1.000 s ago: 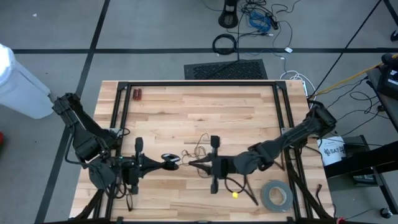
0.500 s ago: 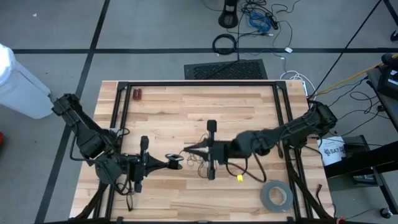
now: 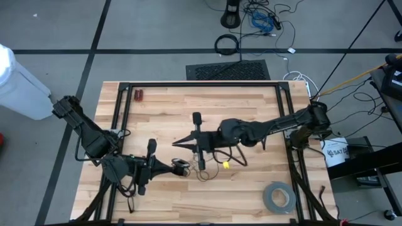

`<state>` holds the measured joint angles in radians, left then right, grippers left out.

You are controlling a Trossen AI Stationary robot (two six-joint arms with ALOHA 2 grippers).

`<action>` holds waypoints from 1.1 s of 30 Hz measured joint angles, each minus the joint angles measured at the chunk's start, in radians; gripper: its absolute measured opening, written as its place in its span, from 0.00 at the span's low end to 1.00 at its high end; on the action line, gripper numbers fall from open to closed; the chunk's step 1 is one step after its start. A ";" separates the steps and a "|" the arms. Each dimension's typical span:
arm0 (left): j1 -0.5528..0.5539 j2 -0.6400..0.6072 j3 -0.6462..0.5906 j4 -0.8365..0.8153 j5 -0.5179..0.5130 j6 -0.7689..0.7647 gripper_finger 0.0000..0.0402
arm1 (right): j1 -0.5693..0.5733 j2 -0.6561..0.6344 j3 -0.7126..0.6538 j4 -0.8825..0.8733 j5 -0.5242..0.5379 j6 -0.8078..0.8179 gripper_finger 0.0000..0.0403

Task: Coil cords
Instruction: Uncoil the black wire from the spool

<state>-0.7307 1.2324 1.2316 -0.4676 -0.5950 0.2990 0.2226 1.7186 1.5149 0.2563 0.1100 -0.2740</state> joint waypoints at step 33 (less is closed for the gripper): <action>-0.002 -0.002 0.000 -0.111 -0.114 -0.053 0.00 | 0.274 0.191 -0.208 0.216 0.579 0.361 0.37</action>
<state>-0.7326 1.2304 1.2316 -0.5791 -0.7086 0.2463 0.4961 1.9092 1.3064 0.4721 0.6887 0.0869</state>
